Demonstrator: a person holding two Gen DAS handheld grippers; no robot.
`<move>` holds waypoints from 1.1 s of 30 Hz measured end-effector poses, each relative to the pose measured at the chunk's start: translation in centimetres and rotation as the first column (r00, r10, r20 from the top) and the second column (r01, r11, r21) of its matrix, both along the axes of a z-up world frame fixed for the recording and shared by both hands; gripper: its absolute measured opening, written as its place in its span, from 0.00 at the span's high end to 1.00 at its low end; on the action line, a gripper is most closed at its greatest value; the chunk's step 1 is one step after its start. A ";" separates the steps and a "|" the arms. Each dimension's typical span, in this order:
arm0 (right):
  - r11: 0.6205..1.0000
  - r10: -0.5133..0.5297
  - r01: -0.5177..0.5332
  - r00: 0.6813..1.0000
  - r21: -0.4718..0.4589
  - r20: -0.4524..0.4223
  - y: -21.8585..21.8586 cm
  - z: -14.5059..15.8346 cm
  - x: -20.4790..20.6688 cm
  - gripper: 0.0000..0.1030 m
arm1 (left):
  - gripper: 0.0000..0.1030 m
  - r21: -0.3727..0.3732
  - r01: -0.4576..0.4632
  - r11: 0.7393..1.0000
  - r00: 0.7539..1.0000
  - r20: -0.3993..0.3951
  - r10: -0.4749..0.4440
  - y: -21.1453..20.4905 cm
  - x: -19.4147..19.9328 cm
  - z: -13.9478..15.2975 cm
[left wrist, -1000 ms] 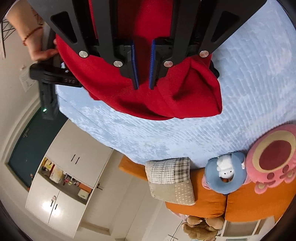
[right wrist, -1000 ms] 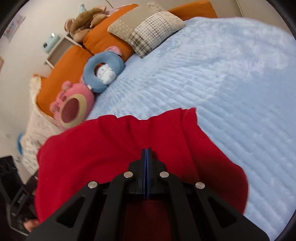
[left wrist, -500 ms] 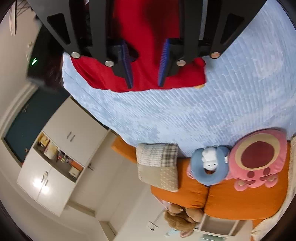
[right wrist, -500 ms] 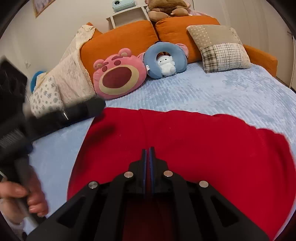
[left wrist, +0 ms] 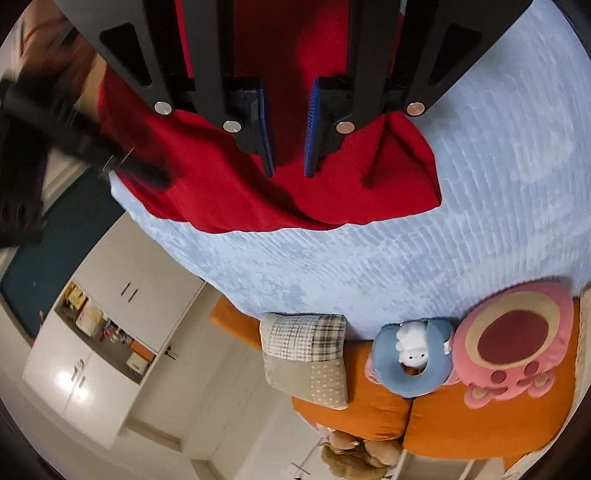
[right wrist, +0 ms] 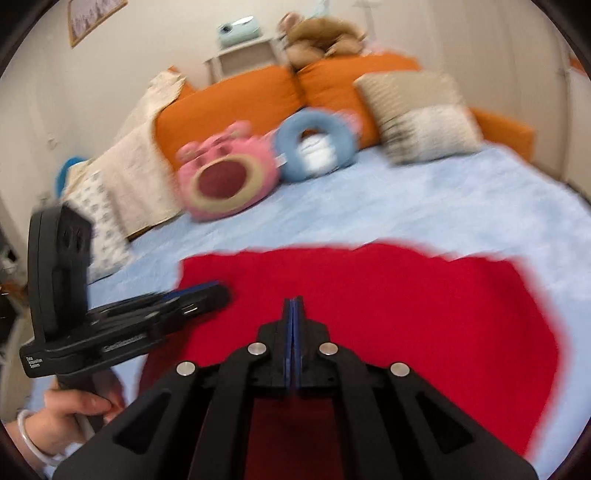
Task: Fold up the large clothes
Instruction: 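Lower the red bundle onto the dark folded clothes with the left tool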
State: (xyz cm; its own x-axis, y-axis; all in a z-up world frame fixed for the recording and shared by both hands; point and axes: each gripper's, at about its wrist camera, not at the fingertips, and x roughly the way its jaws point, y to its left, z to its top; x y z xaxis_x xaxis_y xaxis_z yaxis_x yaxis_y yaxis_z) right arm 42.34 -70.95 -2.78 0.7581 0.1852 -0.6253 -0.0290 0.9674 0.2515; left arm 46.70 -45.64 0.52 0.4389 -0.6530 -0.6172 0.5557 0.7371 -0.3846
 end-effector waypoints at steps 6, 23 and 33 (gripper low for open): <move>0.997 -0.078 0.074 0.989 -0.033 -0.129 -5.6 -4.8 -0.2 0.98 | 0.79 -0.052 0.049 0.997 0.998 -0.022 -0.050 0.4 0.5 -0.7; 0.985 -0.014 0.037 0.991 -0.169 0.132 -2.0 -0.8 -8.7 0.96 | 0.52 -0.019 0.080 0.997 0.977 0.199 -0.074 1.8 -4.4 4.2; 0.983 0.113 -0.097 0.989 -0.157 0.098 4.2 -4.7 -12.4 0.96 | 0.48 0.180 0.211 0.961 0.935 0.251 -0.252 -0.4 -12.4 1.5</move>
State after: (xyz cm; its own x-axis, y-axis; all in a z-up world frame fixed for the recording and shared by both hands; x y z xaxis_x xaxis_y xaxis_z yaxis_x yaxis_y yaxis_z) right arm 29.96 -66.80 -7.51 0.8028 0.1763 -0.5696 -0.1506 0.9843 0.0923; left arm 34.34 -45.99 2.03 0.4494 -0.6669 -0.5944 0.7847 0.6127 -0.0942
